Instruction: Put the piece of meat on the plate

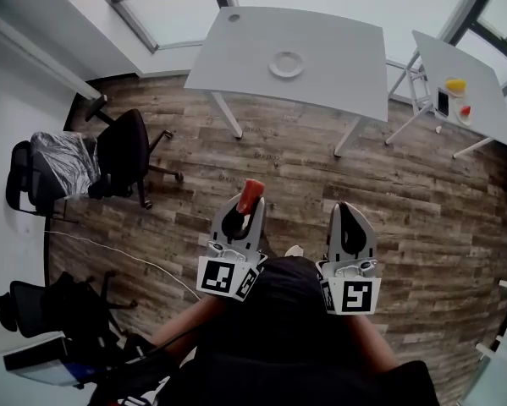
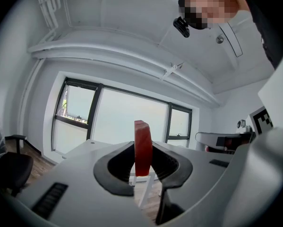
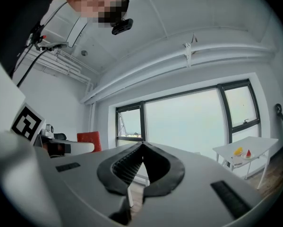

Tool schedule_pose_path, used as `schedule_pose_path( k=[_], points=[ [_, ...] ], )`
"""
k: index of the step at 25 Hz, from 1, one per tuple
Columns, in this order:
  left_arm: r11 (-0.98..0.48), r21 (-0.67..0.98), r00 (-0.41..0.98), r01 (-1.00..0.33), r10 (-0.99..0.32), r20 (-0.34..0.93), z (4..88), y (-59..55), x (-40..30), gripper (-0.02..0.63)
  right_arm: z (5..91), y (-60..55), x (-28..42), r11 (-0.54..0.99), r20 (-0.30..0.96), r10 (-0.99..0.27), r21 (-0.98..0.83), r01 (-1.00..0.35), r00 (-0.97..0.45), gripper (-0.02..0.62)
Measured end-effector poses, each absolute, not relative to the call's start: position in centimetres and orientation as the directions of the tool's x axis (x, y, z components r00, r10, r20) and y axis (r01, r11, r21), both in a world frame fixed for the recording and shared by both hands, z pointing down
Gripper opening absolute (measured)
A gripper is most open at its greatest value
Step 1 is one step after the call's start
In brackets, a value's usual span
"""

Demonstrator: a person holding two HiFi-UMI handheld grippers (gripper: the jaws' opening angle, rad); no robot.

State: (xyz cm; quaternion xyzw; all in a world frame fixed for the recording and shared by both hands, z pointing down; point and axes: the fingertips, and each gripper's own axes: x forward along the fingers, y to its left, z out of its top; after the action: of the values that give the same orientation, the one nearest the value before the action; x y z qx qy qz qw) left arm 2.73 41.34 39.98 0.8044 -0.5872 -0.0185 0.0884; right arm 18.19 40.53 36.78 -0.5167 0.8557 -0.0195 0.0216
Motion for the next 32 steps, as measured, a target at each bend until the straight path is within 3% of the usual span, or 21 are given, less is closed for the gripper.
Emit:
schedule_pose_path(
  k=[10, 17, 22, 32],
  points=[
    [-0.294, 0.172, 0.310, -0.940, -0.948, 0.072, 40.3, 37.2, 3.2, 0.095, 37.9, 36.3, 18.7, 0.460, 0.018, -0.887, -0.062, -0.886, -0.462, 0.004],
    [-0.426, 0.140, 0.433, -0.894, -0.901, 0.024, 40.1, 29.9, 4.5, 0.095, 38.8, 30.8, 16.6, 0.468, 0.101, -0.877, -0.044, -0.883, -0.470, 0.005],
    [-0.518, 0.130, 0.524, -0.845, -0.851, 0.018, 40.1, 22.6, 4.3, 0.095, 37.8, 24.1, 14.9, 0.437, 0.013, -0.899, -0.022, -0.899, -0.437, 0.005],
    [-0.527, 0.174, 0.541, -0.832, -0.840, 0.041, 38.9, 11.3, 0.1, 0.095, 35.2, 11.3, 7.9, 0.455, 0.023, -0.890, -0.021, -0.890, -0.455, 0.005]
  ],
)
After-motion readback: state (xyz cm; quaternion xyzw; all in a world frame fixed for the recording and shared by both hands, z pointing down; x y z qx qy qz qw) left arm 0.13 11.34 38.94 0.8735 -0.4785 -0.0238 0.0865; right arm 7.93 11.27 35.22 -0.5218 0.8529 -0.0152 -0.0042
